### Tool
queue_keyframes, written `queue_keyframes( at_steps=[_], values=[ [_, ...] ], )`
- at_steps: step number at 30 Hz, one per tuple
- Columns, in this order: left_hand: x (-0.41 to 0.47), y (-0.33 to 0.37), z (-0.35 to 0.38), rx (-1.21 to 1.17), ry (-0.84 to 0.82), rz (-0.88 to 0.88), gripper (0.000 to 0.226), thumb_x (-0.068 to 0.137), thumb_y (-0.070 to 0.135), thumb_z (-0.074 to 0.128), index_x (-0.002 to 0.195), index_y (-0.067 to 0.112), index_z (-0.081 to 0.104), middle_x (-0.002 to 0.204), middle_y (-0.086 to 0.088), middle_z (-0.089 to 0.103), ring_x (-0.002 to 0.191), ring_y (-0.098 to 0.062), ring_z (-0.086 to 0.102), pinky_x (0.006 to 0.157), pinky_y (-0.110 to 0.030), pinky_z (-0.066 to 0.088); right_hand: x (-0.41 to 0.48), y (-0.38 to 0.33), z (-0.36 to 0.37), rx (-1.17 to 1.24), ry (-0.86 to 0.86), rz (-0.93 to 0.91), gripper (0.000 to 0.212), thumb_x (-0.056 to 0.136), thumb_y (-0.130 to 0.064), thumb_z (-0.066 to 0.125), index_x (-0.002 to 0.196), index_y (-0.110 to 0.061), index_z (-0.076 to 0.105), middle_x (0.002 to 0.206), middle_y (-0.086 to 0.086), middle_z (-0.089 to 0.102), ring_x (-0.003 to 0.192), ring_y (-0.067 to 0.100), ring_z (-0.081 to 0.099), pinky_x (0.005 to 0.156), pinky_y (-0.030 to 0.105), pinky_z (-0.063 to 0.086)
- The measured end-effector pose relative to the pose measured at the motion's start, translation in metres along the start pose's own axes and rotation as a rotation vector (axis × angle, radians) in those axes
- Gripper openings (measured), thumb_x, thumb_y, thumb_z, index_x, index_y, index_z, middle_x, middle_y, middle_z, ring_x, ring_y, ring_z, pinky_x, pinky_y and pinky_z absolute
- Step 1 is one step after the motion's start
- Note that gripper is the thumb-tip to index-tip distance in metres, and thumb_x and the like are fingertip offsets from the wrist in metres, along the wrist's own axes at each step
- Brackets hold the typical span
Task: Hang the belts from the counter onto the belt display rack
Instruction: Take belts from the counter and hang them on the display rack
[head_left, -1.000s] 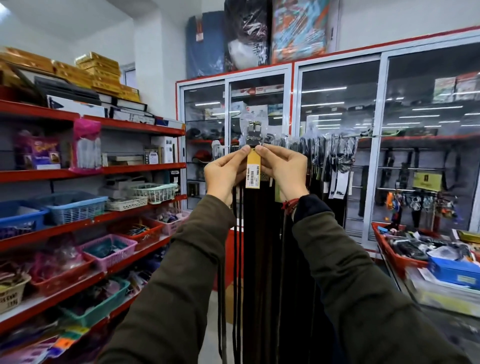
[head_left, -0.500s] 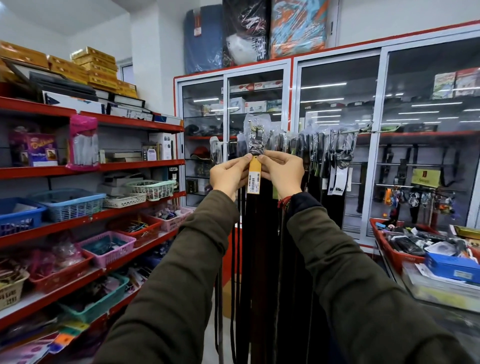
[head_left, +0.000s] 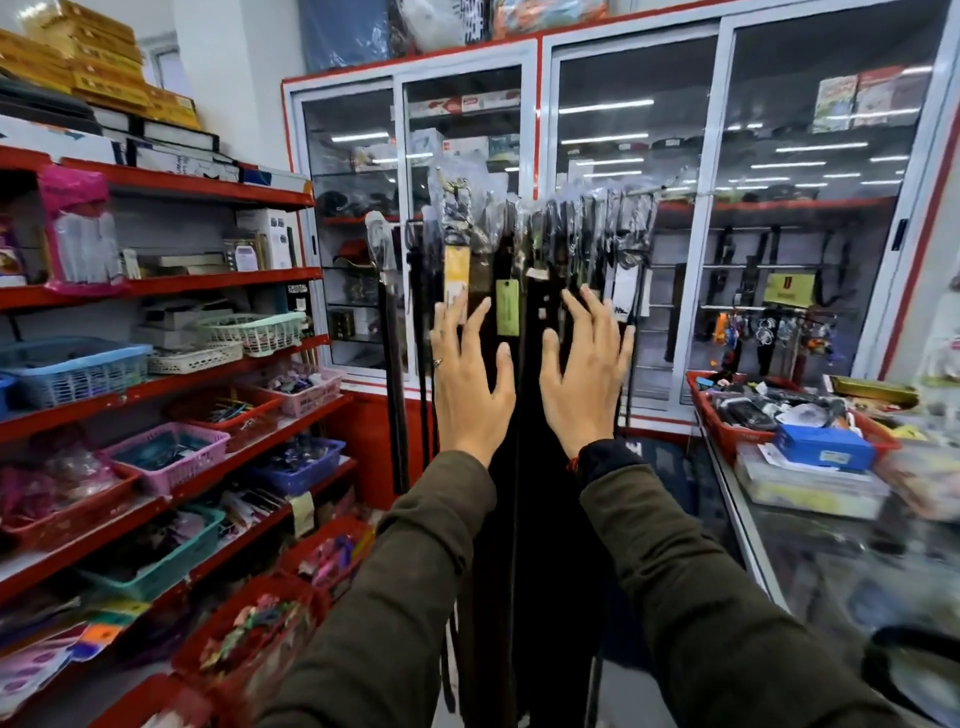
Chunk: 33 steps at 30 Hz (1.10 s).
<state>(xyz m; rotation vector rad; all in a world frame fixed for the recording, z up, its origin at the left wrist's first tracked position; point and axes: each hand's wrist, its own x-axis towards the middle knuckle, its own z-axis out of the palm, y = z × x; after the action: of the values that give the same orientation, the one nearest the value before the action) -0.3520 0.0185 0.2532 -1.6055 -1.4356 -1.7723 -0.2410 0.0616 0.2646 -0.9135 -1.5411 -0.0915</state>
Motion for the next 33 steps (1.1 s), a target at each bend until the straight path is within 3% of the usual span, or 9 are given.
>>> queue_keyframes(
  at_steps=[3,9,15,23,27,30,33],
  values=[
    [-0.031,0.004,0.017,0.038,-0.094,0.022,0.048,0.104,0.024,0.048,0.151,0.015,0.043,0.165,-0.004,0.028,0.159,-0.023,0.009,0.128,-0.051,0.016,-0.024,0.026,-0.016,-0.090,-0.043,-0.001,0.048,0.103,-0.029,0.046,0.151,-0.021,0.044,0.165,-0.001,0.034,0.158,0.024,0.020,0.129,0.051,0.003],
    [-0.100,0.021,0.054,0.016,-0.265,-0.006,0.048,0.104,0.029,0.047,0.151,0.021,0.041,0.166,0.001,0.026,0.160,-0.021,0.006,0.130,-0.045,0.005,-0.074,0.075,-0.058,-0.265,-0.129,0.059,0.048,0.104,-0.031,0.047,0.151,-0.022,0.044,0.167,0.001,0.029,0.160,0.026,0.013,0.128,0.051,-0.002],
    [-0.177,0.050,0.091,-0.055,-0.427,-0.030,0.048,0.104,0.030,0.047,0.151,0.022,0.042,0.166,0.001,0.026,0.160,-0.021,0.007,0.130,-0.043,0.002,-0.137,0.130,-0.118,-0.487,-0.175,0.148,0.048,0.103,-0.034,0.046,0.149,-0.022,0.045,0.168,0.004,0.028,0.159,0.028,0.016,0.127,0.059,0.003],
    [-0.283,0.108,0.130,-0.171,-0.717,0.030,0.045,0.107,0.030,0.042,0.151,0.022,0.042,0.167,0.000,0.026,0.159,-0.023,0.009,0.130,-0.048,0.005,-0.237,0.190,-0.234,-0.752,-0.212,0.384,0.046,0.099,-0.024,0.055,0.145,-0.024,0.051,0.166,0.003,0.032,0.158,0.029,0.020,0.126,0.051,-0.008],
    [-0.327,0.137,0.141,-0.272,-0.896,0.075,0.050,0.105,0.035,0.040,0.153,0.023,0.038,0.168,-0.002,0.025,0.159,-0.023,0.010,0.130,-0.046,0.002,-0.278,0.201,-0.294,-0.831,-0.240,0.546,0.044,0.094,-0.015,0.051,0.137,-0.019,0.059,0.156,0.006,0.050,0.153,0.032,0.035,0.125,0.062,0.009],
    [-0.354,0.158,0.150,-0.324,-1.081,0.154,0.058,0.105,0.043,0.041,0.158,0.021,0.031,0.170,-0.001,0.018,0.160,-0.022,0.005,0.130,-0.040,-0.004,-0.301,0.207,-0.339,-0.853,-0.276,0.681,0.044,0.091,-0.017,0.045,0.129,-0.019,0.066,0.147,0.004,0.059,0.148,0.032,0.042,0.123,0.057,0.016],
    [-0.373,0.180,0.156,-0.367,-1.272,0.253,0.066,0.103,0.054,0.041,0.158,0.019,0.031,0.169,-0.001,0.021,0.160,-0.020,0.004,0.129,-0.044,0.004,-0.318,0.213,-0.380,-0.797,-0.384,0.796,0.045,0.082,-0.004,0.054,0.124,-0.012,0.070,0.137,0.010,0.066,0.137,0.035,0.054,0.116,0.052,0.036]
  ],
)
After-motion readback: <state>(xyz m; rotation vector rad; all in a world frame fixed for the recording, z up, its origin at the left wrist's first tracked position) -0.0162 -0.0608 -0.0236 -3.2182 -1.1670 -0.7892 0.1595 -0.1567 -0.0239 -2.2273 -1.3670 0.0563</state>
